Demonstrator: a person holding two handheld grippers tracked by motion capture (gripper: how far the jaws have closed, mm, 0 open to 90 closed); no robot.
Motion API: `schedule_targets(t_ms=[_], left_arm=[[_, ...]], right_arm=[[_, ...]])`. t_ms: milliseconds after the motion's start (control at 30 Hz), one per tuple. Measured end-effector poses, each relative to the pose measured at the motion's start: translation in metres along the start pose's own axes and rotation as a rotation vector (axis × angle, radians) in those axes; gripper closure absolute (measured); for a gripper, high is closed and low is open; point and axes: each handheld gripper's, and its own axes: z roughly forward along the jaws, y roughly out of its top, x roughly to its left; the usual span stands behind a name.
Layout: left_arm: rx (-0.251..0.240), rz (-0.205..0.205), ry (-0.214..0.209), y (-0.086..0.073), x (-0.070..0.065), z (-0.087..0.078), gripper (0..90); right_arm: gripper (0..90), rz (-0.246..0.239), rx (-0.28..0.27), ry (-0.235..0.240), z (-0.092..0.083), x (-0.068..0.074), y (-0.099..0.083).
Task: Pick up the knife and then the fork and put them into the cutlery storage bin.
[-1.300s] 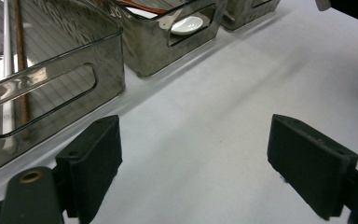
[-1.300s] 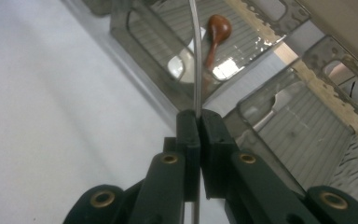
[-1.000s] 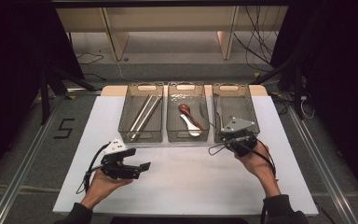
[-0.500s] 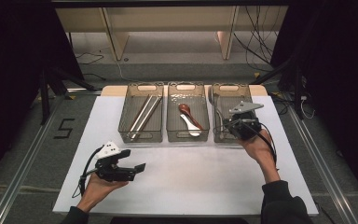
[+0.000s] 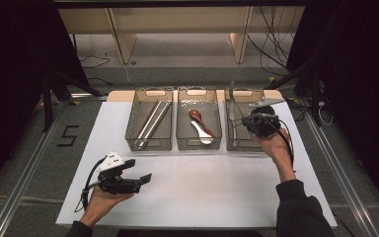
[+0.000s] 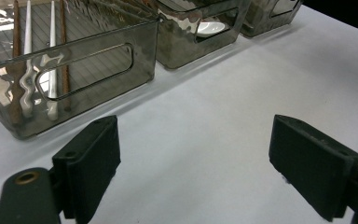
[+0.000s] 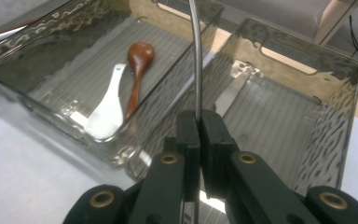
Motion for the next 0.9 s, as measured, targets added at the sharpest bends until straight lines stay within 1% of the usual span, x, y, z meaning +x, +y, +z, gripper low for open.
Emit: schedule_targets(t_ms=[100,200,367,500,633,800,900], left_arm=[[0.002,-0.001,0.002,-0.001,0.000,0.000,15.9],[0.007,0.009,0.006,-0.002,-0.001,0.000,15.9],[0.005,0.008,0.009,-0.003,-0.001,0.001,15.9],[0.005,0.011,0.010,-0.003,-0.002,0.001,15.9],[0.009,0.013,0.010,-0.004,-0.001,0.001,15.9],[0.015,0.015,0.010,-0.004,-0.001,0.001,15.9],[0.012,0.015,0.010,-0.004,-0.001,0.001,15.9]], right_arm=[[87.6,0.017,0.001,-0.010,0.002,-0.005,0.002],[87.5,0.035,0.010,-0.021,0.006,-0.010,0.002],[87.6,0.071,0.018,-0.032,0.011,-0.018,0.003],[87.6,0.096,0.025,-0.052,0.016,-0.024,0.003],[87.6,0.120,0.029,-0.058,0.020,-0.027,0.003],[87.5,0.153,0.052,-0.066,0.028,-0.031,-0.001],[87.5,0.150,0.067,-0.087,0.033,-0.032,-0.002]])
